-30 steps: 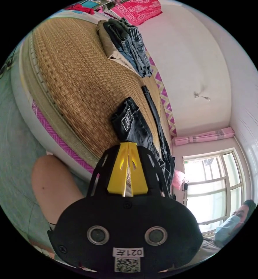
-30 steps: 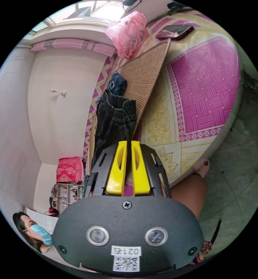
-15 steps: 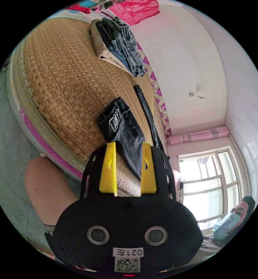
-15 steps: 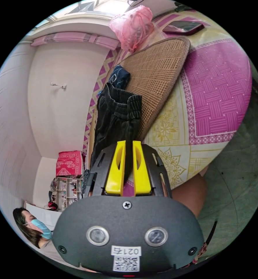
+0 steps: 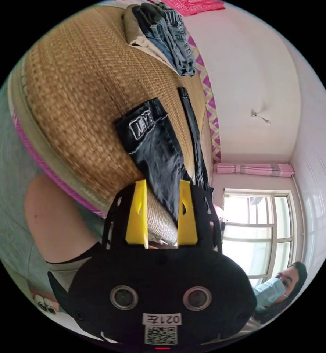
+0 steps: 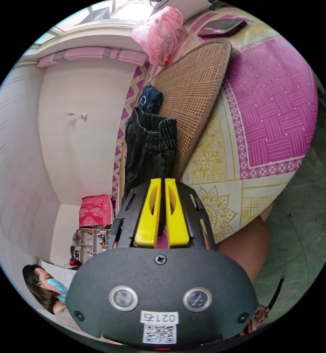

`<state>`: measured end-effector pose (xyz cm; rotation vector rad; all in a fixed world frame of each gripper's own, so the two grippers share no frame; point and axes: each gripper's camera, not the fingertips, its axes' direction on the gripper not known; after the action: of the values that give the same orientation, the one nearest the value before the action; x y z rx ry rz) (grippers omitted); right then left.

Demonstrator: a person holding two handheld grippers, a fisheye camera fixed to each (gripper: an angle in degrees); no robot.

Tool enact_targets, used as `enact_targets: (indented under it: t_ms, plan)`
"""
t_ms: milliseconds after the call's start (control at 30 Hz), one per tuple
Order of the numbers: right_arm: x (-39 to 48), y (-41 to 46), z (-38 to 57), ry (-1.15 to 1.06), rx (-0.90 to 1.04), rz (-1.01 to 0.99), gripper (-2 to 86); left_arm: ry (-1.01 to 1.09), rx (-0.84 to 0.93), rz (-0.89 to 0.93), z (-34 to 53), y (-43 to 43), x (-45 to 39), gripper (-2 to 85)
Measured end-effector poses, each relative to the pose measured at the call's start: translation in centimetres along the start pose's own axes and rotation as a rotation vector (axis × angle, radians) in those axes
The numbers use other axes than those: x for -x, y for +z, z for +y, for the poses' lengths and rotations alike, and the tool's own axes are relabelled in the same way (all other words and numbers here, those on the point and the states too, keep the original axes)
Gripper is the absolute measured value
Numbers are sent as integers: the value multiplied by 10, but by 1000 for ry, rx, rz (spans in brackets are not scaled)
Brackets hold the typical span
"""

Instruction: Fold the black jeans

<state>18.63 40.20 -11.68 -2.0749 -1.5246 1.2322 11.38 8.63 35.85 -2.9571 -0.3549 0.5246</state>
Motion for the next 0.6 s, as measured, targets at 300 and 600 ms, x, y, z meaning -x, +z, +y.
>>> enact_targets:
  t_ms: [300,600]
  plan:
    - [-33,25,2,16,-14,-46,2,-6,-60,-6,-19,26,29,-1]
    - [6,39,-25,-71,29,-132,1,261,-5,18,-50,0,-33,-9]
